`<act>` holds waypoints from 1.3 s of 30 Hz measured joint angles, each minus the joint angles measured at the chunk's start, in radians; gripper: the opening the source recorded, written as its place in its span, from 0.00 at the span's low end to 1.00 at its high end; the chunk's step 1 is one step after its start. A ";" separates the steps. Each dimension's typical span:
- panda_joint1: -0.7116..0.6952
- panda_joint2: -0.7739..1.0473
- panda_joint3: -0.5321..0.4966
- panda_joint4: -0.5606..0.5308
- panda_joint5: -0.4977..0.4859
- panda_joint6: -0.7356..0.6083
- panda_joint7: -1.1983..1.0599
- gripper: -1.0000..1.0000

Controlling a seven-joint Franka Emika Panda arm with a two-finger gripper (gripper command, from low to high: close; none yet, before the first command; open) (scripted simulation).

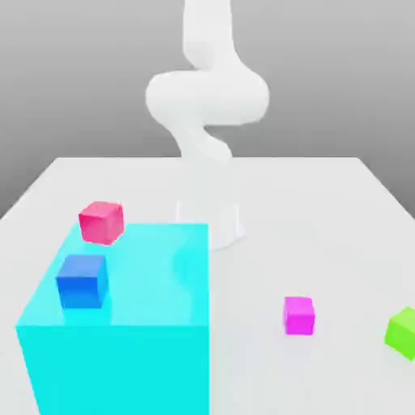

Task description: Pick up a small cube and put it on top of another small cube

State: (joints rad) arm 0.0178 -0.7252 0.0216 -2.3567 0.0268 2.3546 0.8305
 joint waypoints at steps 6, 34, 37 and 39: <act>0.052 0.215 0.079 -0.154 0.063 0.153 0.094 0.50; 0.349 1.001 0.028 -0.458 -0.276 0.735 0.672 0.00; 0.293 0.915 0.099 -0.477 -0.214 0.666 0.623 0.00; 0.273 0.844 0.138 -0.492 -0.140 0.611 0.569 0.00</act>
State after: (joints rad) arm 0.2904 0.1187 0.1592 -2.8482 -0.1134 2.9657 1.3997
